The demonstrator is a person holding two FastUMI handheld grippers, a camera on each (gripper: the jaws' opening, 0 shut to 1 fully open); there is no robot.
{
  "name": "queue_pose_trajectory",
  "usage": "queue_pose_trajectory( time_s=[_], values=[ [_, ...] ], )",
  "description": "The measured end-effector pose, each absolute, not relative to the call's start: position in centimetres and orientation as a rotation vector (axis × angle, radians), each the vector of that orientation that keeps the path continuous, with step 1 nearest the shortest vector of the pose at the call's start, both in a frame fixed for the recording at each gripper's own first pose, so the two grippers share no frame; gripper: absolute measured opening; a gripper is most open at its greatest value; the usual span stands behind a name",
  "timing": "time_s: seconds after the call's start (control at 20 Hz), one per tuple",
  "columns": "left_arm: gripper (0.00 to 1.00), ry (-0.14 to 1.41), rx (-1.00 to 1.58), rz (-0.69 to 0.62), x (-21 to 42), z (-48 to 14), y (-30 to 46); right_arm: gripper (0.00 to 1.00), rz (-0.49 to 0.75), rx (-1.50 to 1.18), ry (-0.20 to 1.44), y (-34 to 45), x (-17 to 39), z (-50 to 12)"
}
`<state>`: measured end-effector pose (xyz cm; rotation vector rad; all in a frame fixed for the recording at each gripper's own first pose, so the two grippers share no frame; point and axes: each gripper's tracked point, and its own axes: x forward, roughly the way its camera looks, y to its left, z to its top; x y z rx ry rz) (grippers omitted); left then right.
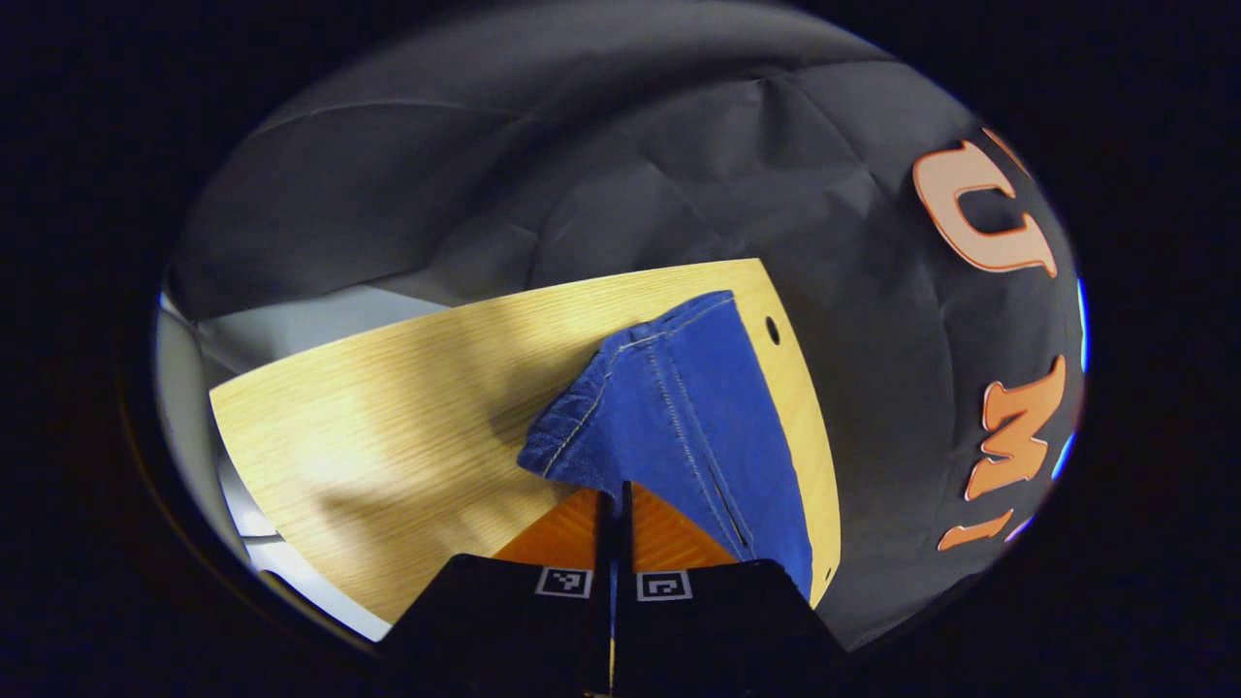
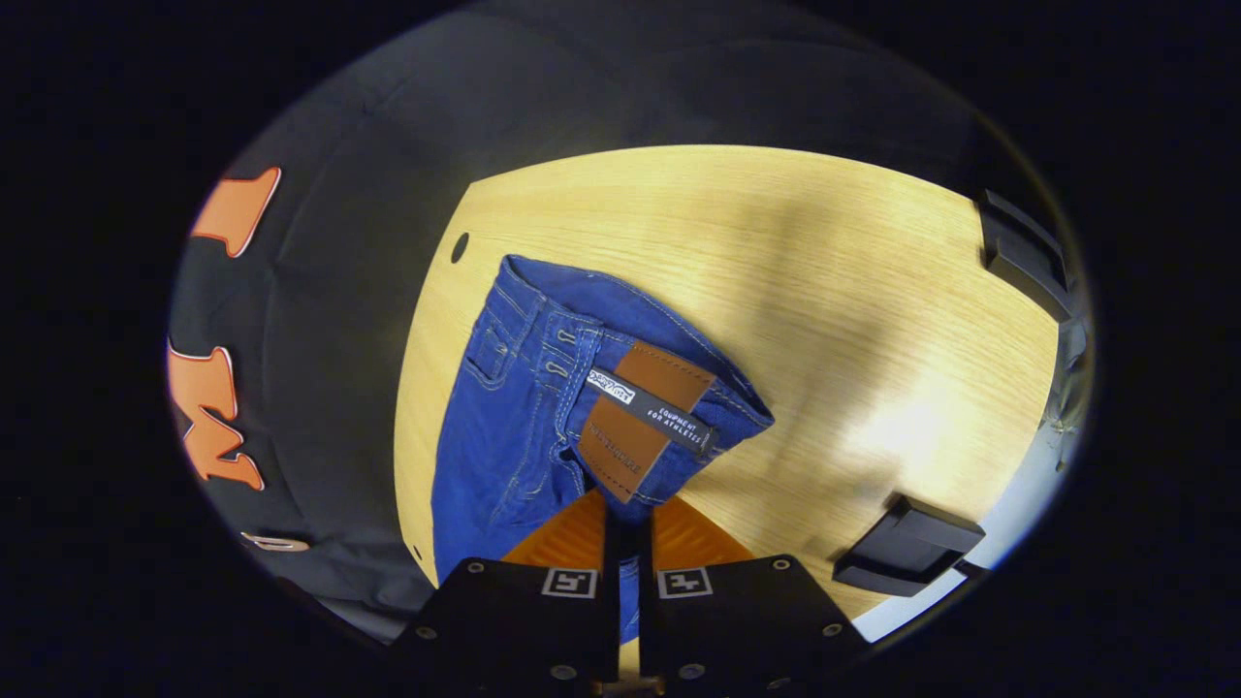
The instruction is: Grasp the waist and the cuffs of the jeans and fold them to make the two legs overlap; first hold the waist and fold one-third of the jeans toward the cuffs, then hold the cuffs and fold the remaining one-third in the same direction to finish folding.
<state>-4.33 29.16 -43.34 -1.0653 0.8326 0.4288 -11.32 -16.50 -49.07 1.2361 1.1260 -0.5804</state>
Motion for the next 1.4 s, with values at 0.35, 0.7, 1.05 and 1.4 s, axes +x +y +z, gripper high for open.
queue_pose_trajectory(
  time_s=[0.35, 0.7, 1.05, 1.4],
  values=[
    [0.03, 0.722, -1.019, 0.302, 0.8, -37.0, 29.3, 0.08, -0.526, 1.273, 0.998, -16.6, -7.1, -44.8],
    [0.03, 0.797, -1.005, 0.234, 4.6, -39.0, 28.2, 0.09, -0.528, 1.269, 0.956, -15.4, -4.7, -42.7],
    [0.02, 0.748, -1.041, 0.189, 11.0, -36.8, 29.7, 0.08, -0.565, 1.291, 0.867, -15.6, 0.2, -40.4],
    [0.02, 0.844, -1.022, 0.279, 16.2, -40.2, 29.8, 0.08, -0.634, 1.353, 0.859, -16.3, 4.2, -41.1]
  ],
)
